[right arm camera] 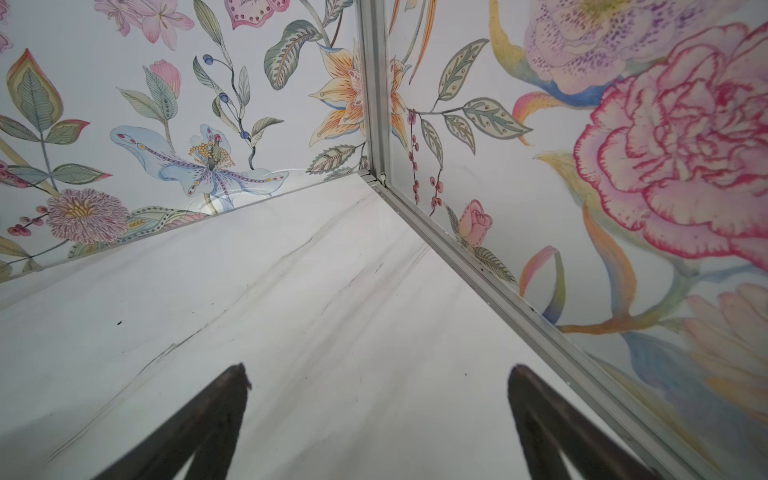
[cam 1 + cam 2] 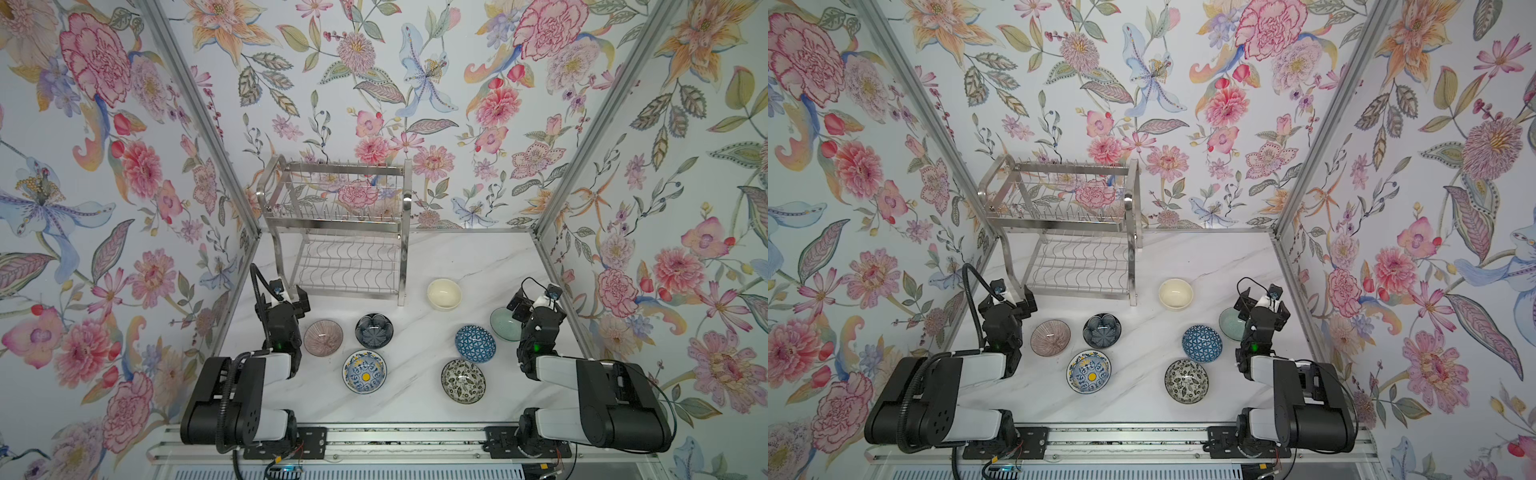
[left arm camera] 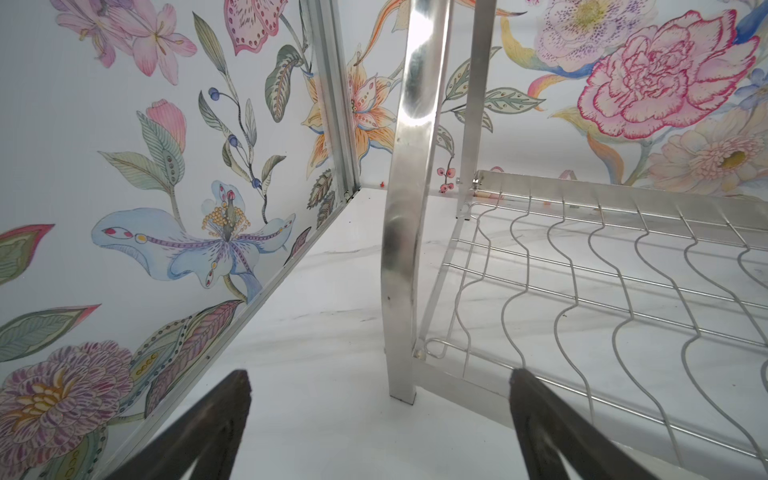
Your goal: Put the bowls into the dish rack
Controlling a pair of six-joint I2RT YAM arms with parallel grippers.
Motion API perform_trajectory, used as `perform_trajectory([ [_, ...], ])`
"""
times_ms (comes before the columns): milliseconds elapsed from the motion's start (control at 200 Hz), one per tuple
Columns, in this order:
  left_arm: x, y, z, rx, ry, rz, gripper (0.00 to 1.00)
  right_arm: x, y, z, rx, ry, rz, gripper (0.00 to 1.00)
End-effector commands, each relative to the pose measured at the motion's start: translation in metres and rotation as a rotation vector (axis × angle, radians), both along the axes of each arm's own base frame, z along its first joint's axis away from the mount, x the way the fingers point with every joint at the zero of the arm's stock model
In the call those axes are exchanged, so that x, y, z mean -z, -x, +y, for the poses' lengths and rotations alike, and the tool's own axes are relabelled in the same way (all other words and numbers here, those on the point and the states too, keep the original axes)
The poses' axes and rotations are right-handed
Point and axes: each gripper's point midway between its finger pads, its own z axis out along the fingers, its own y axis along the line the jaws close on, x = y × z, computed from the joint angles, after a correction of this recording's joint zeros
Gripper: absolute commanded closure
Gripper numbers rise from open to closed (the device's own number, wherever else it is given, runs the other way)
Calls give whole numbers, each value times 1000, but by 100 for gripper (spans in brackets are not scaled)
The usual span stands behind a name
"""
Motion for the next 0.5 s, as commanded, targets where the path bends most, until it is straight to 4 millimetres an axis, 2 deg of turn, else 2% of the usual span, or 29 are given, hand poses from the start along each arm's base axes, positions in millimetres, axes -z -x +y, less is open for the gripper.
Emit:
perform_trajectory([
  [0,-11,-1,8,-68,17,23,1,-6,2,-7,50,-18,11,1],
  [215,-43,-4,11,-104,97,-15,1,-22,12,-9,64,-15,-58,1],
  [345,-54,-9,14,-92,144,-10,1,-29,11,-1,15,-24,-78,1],
  [410,-56,-10,26,-96,228,-13,1,-29,9,5,-22,-22,-75,1],
  [495,-58,-5,52,-155,345,-42,1,-29,6,9,-44,-17,-66,2],
])
